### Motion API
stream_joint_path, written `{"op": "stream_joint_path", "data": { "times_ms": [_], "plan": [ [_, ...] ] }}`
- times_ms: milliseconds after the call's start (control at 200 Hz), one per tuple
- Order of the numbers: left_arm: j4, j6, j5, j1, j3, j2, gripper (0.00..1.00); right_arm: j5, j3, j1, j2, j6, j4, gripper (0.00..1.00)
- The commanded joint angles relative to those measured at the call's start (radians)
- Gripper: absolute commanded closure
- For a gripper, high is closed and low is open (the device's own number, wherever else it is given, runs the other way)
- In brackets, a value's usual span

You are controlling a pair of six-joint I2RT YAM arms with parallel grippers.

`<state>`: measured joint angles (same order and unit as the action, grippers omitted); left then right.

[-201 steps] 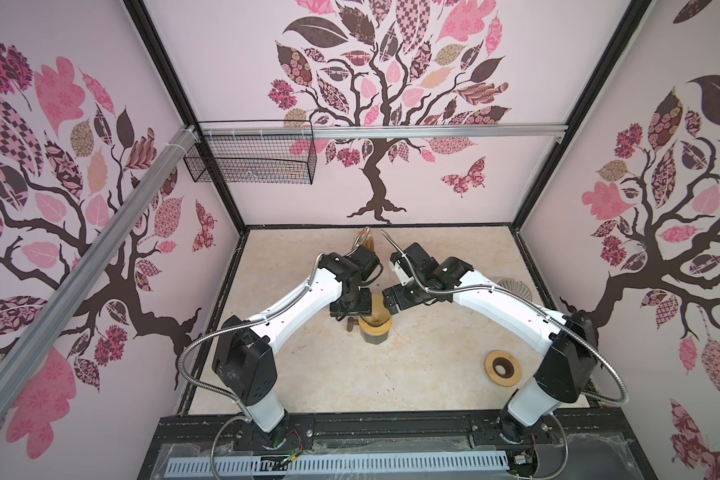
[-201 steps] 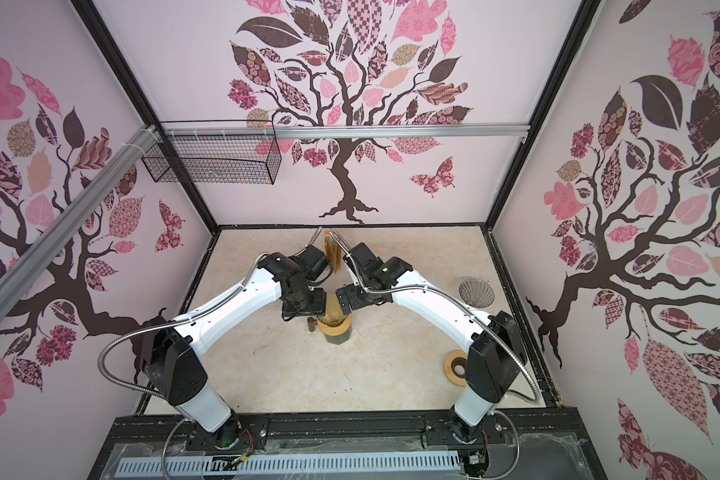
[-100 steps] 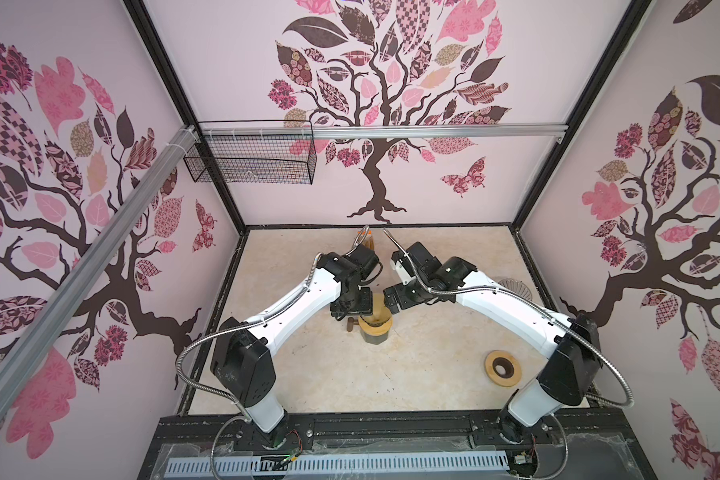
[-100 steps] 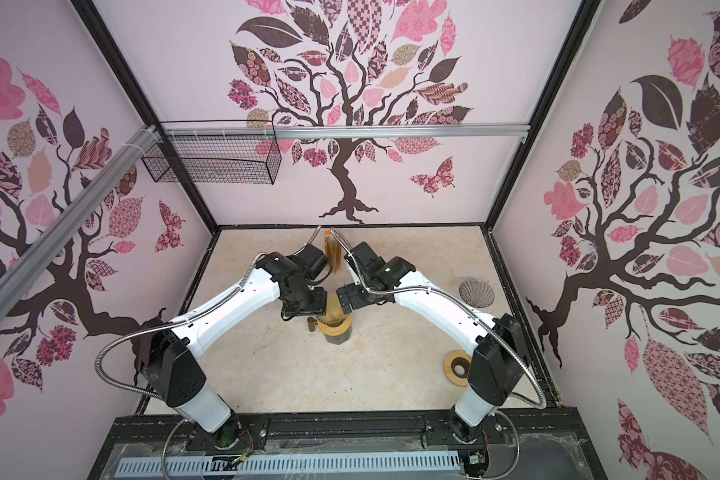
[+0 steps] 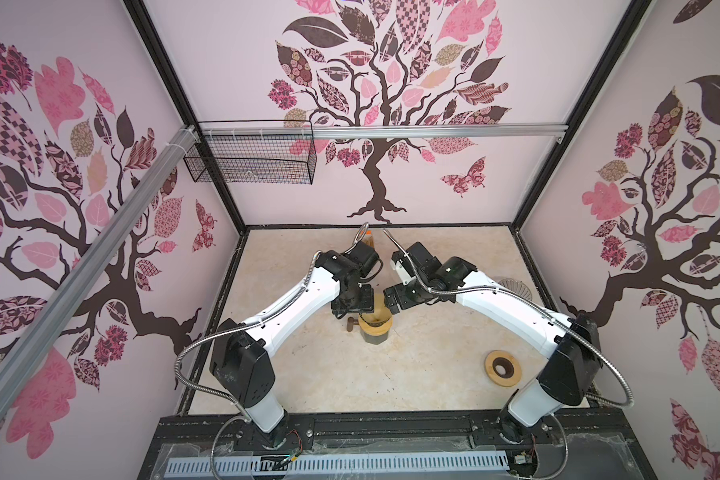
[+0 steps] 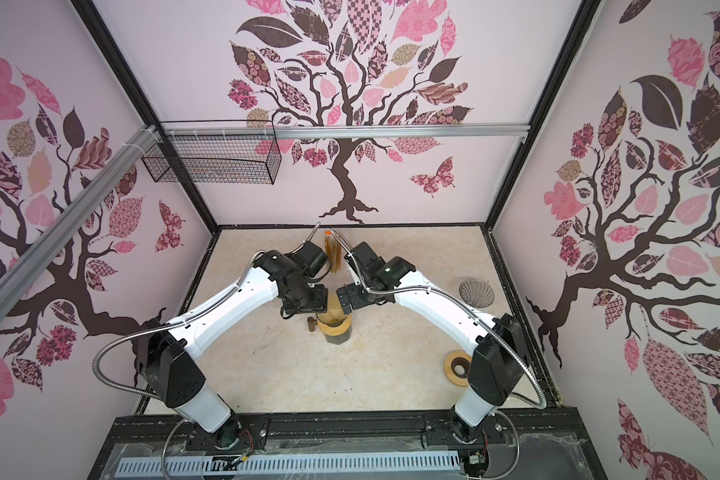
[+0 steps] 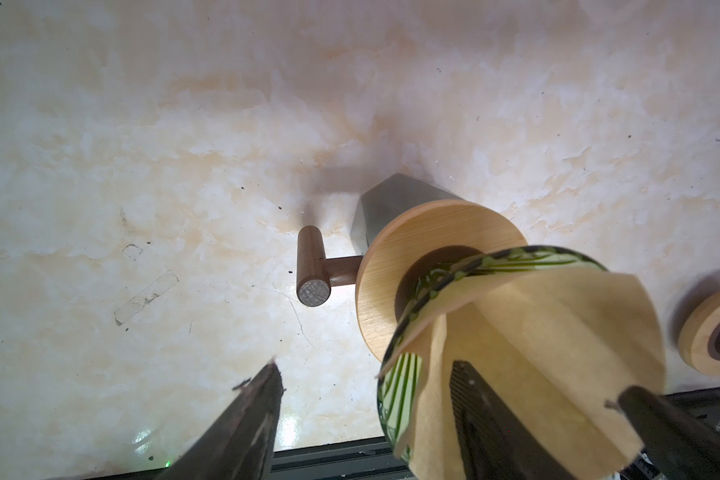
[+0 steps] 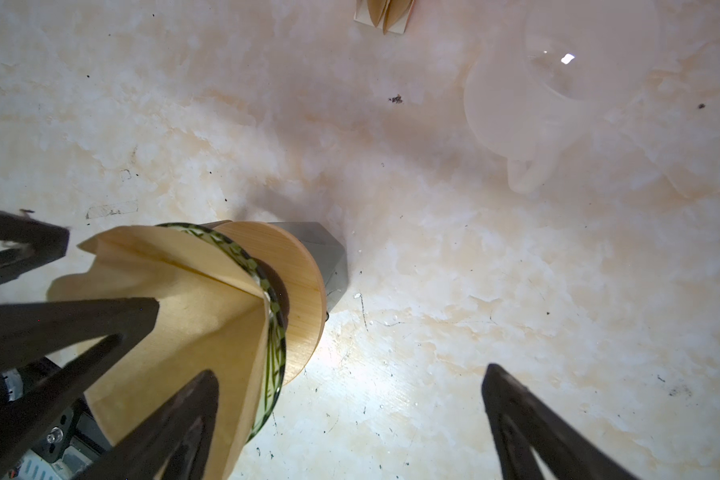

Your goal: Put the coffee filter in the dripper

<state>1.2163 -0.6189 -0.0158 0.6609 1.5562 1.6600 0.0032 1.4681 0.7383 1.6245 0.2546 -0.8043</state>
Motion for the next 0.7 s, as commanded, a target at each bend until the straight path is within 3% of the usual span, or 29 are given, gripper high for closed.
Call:
{"op": "stream_joint_path", "data": {
  "times_ms": [0, 690],
  "plan": [
    [0.006, 0.011, 0.0, -0.002, 0.059, -0.039, 0.32, 0.001, 0.031, 0.005, -0.05, -0.001, -0.021, 0.0],
    [0.025, 0.003, 0.007, -0.025, 0.141, -0.108, 0.29, 0.023, 0.017, 0.005, -0.138, 0.013, -0.042, 0.0]
  ]
}}
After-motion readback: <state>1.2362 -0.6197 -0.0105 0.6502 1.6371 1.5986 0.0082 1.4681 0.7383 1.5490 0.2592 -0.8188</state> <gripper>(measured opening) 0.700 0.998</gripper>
